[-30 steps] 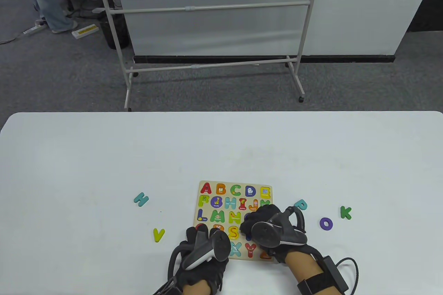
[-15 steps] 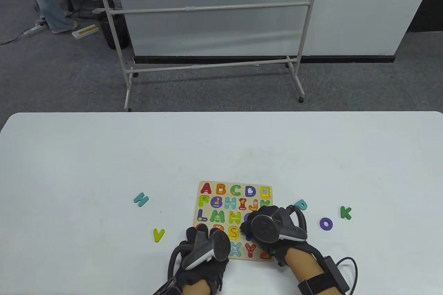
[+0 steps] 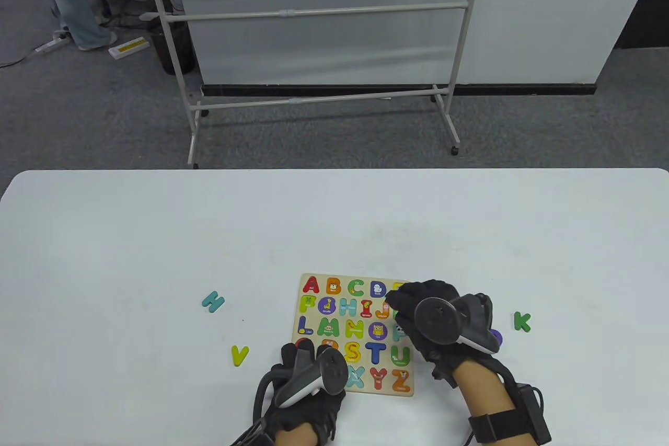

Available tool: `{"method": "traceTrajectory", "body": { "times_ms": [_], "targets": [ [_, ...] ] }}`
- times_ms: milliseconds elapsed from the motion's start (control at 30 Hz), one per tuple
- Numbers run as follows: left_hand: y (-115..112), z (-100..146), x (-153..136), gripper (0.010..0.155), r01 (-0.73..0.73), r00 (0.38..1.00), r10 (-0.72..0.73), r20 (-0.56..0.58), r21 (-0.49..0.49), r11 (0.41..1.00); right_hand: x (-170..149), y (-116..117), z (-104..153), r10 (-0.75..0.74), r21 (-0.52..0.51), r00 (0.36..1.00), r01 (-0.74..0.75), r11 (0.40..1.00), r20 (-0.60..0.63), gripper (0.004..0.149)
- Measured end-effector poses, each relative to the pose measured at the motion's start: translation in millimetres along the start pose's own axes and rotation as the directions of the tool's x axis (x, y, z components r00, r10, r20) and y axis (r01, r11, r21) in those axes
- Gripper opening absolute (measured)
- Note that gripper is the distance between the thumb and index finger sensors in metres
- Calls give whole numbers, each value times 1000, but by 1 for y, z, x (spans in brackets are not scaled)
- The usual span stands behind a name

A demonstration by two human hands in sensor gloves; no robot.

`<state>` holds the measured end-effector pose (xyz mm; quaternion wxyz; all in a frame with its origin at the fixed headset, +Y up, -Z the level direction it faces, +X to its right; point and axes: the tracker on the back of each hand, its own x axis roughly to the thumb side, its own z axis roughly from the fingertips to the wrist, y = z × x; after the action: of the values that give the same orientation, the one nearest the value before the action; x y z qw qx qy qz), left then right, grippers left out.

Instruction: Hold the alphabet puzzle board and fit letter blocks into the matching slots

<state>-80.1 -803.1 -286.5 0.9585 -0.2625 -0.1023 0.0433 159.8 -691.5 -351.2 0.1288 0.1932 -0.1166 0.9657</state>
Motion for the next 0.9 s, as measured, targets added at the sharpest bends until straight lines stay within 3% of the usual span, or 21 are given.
{"method": "traceTrajectory", "body": {
  "times_ms": [167,267,367,600,800,900],
  "targets": [
    [0,0,0,79,0,1000,0,1,-2,1000,-23,-21,6,41,-48,993,-46,998,-115,55],
    [0,0,0,78,0,1000,0,1,-3,1000,-36,-24,7,126,13,974,-125,992,-191,61],
    [0,0,0,79,-1,1000,1,1,-4,1000,-45,-14,5,260,114,937,-240,964,-232,66],
    [0,0,1,79,1,1000,-1,-1,-6,1000,-66,30,-6,410,332,875,-319,888,-256,64],
    [0,0,1,79,1,1000,-1,-1,-7,1000,-67,54,-17,484,396,849,-378,837,-211,64],
    [0,0,1,79,1,1000,-1,0,-7,1000,-64,62,-22,562,448,812,-448,774,-159,63]
  ]
}}
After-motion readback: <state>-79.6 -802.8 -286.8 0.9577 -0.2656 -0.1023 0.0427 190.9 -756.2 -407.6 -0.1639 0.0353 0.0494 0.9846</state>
